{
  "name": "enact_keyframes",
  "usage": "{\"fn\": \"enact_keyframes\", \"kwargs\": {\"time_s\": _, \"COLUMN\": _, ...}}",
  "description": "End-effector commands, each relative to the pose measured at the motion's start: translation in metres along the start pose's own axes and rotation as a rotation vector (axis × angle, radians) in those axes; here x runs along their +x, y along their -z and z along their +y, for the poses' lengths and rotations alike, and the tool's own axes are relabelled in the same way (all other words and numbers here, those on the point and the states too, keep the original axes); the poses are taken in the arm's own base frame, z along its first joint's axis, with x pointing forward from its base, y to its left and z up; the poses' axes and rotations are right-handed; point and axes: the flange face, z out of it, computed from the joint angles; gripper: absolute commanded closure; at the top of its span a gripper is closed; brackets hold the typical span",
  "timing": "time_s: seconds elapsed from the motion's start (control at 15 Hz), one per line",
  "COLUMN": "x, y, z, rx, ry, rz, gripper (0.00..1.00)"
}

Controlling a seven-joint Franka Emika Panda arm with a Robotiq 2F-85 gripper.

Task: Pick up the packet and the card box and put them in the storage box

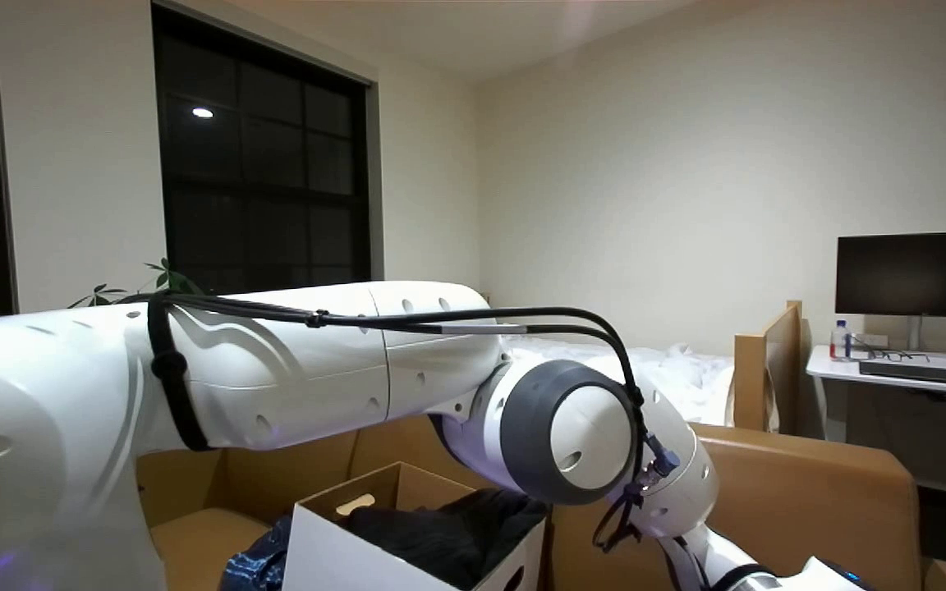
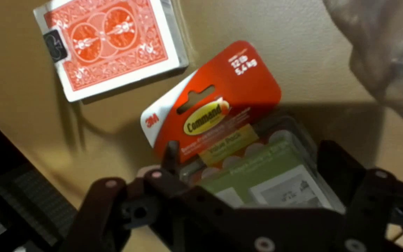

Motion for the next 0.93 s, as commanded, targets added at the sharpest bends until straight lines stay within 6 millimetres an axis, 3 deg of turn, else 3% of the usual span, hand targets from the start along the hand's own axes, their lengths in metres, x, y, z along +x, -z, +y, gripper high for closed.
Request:
{"fn": "enact_keyframes", "kwargs": {"time_s": 0.0, "x": 0.0, "y": -0.007, "z": 0.007, "rx": -0.063, "ry": -0.076, "rz": 0.053, "gripper": 0.0}}
{"fn": "enact_keyframes", "kwargs": {"time_s": 0.47, "x": -0.005, "y": -0.002, "z": 0.004, "rx": -0.052, "ry": -0.127, "rz": 0.051, "gripper": 0.0}}
{"fn": "enact_keyframes", "kwargs": {"time_s": 0.87, "x": 0.042, "y": 0.025, "z": -0.013, "rx": -0.004, "ry": -0.256, "rz": -0.051, "gripper": 0.0}}
